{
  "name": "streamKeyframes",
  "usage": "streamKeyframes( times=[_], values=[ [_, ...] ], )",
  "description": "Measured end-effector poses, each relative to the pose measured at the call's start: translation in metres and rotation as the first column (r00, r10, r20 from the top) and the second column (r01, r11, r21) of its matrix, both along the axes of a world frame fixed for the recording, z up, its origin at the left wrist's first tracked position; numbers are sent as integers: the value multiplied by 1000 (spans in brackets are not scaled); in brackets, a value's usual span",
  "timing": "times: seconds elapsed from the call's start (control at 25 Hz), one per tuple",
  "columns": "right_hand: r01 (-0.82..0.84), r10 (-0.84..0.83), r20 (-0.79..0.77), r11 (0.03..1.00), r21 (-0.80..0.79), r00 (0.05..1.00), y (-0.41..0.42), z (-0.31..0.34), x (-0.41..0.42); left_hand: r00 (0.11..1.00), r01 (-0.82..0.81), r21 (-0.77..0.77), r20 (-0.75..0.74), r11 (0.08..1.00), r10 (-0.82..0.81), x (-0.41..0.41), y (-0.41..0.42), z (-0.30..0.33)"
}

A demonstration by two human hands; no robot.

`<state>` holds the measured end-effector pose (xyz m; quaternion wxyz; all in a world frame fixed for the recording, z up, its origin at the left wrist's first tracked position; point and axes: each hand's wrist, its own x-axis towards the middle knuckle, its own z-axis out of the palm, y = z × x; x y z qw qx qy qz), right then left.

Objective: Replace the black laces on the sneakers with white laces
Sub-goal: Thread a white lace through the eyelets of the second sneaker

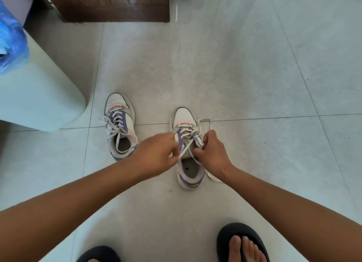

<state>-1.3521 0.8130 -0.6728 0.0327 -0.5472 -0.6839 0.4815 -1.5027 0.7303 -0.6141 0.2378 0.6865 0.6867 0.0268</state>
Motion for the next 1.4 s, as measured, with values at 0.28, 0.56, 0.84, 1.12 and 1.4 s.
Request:
streamKeyframes(
  times=[0.28,0.56,0.84,1.12,1.4],
  values=[
    [58,-60,-30,995,-75,998,4,-1,-4,783,412,-710,-45,571,-621,19,-125,-15],
    [80,-89,-54,986,-149,995,25,0,-1,927,196,-184,-285,963,-243,6,-67,-12],
    [-510,450,295,843,172,843,56,-15,3,958,-283,-85,-65,955,278,35,36,-35],
    [132,-208,-194,930,-344,959,65,-5,1,937,-322,-31,-155,946,313,40,44,-62],
    [212,-465,-236,722,-658,853,64,-10,-8,917,-395,-78,21,915,398,38,39,-53]
  ],
)
